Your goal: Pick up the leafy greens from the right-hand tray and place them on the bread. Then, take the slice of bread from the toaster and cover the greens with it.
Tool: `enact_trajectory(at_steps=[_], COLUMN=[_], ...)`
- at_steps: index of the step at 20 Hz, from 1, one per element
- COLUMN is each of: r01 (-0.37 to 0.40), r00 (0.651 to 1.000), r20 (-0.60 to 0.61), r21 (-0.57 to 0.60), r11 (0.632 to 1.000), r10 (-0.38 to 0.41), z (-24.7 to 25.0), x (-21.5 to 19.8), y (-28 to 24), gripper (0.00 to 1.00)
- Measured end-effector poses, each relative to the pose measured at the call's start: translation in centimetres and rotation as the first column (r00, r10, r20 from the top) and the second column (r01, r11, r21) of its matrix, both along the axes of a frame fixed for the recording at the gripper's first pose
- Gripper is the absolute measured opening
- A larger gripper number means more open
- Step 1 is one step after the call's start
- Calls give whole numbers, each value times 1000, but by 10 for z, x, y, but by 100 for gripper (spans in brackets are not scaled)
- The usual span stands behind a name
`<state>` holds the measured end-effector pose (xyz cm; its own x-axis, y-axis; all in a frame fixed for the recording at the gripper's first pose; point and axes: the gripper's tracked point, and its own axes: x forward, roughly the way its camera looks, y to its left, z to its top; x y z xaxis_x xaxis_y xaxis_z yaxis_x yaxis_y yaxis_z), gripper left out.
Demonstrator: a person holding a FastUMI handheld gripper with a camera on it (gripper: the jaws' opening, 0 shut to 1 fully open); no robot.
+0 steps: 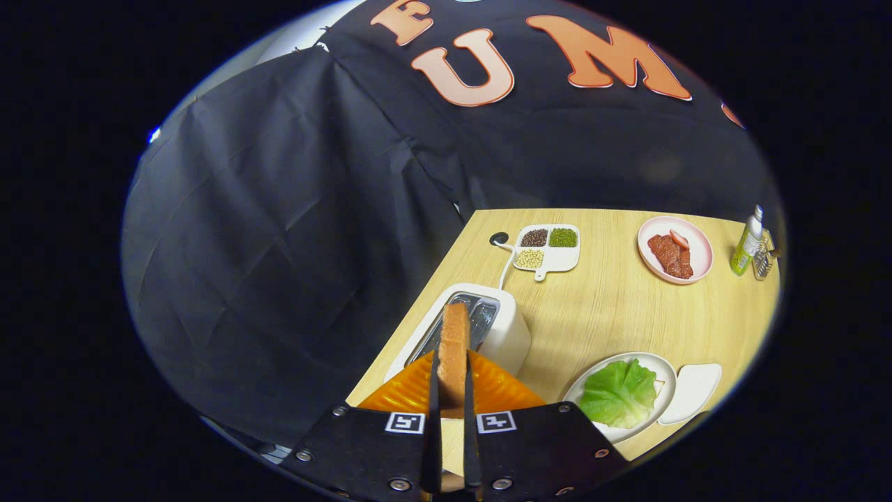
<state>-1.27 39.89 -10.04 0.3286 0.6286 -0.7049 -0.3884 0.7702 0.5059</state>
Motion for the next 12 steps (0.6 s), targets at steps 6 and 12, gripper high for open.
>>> enact_trajectory(at_steps=[6, 12], r01=[28, 65], r00=[1000, 998], r20=[3, 2], r21=[28, 47], r11=[999, 997], r10=[-28, -65], z=[-10, -25], x=[-5, -8], y=[-43, -86], gripper=[13, 13])
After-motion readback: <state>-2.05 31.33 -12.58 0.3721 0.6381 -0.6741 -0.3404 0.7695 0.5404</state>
